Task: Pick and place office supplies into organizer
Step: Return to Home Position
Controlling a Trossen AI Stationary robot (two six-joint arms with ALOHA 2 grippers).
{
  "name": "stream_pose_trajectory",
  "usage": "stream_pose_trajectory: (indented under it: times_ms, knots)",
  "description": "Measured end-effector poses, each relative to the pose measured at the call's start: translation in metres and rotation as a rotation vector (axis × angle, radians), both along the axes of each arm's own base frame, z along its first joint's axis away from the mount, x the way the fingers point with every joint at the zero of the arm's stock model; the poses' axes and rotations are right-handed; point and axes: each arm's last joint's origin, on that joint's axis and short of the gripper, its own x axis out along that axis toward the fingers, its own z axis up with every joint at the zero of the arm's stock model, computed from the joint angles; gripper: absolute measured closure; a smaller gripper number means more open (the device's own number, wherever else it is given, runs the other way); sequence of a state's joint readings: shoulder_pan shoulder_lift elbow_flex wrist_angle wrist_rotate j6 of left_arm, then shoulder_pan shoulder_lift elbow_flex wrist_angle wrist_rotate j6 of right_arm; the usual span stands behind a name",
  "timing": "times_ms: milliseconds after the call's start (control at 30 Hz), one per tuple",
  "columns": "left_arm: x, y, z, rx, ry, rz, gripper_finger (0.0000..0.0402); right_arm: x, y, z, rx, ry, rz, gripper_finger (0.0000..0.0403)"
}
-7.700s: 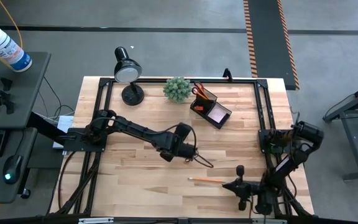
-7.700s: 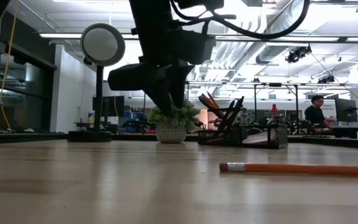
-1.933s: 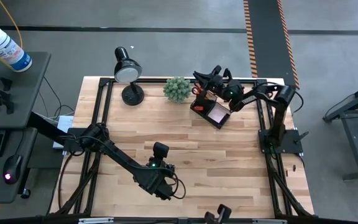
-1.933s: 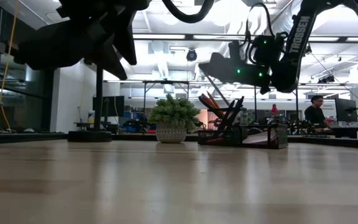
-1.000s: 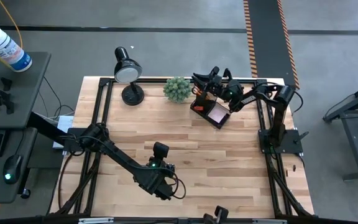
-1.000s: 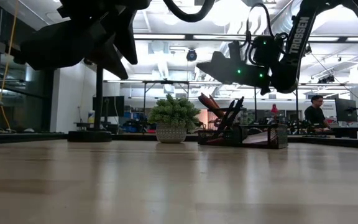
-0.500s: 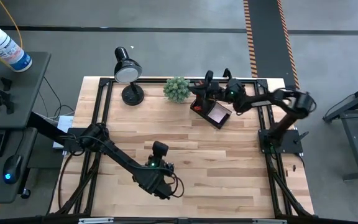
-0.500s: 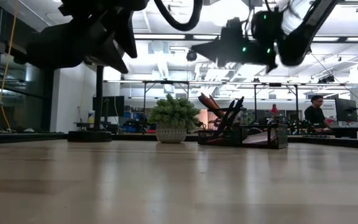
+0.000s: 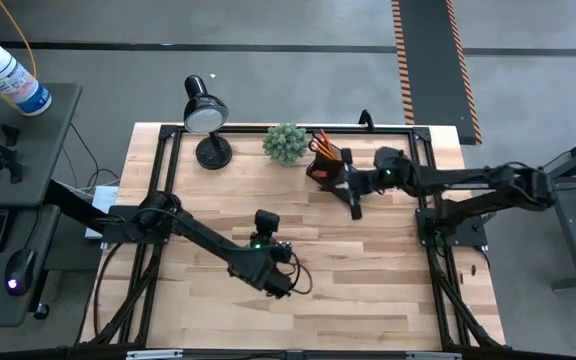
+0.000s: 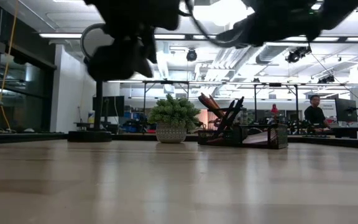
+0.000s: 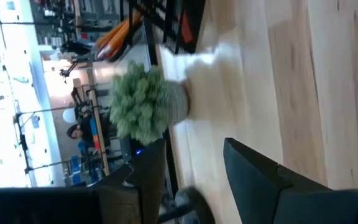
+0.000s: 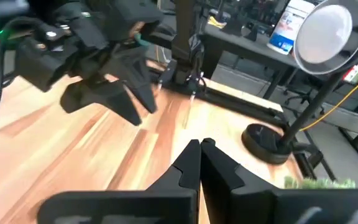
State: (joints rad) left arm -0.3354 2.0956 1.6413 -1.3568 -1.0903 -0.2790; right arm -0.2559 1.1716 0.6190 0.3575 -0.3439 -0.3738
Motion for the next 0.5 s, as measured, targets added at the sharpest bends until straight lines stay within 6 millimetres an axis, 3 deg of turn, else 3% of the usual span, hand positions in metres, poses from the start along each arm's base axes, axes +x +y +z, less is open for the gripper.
stream_pose_trajectory:
  times_ms: [267,500]
  knots:
    - [0.027,0.026,-0.003,-0.046,0.006,-0.046,0.0252,-0.039,0.025,-0.025,0.04,0.025,-0.042,0.0402]
    - [0.015,0.049,0.001,-0.135,-0.101,-0.057,0.0252,-0.069,0.032,-0.057,0.102,0.04,-0.119,0.0403]
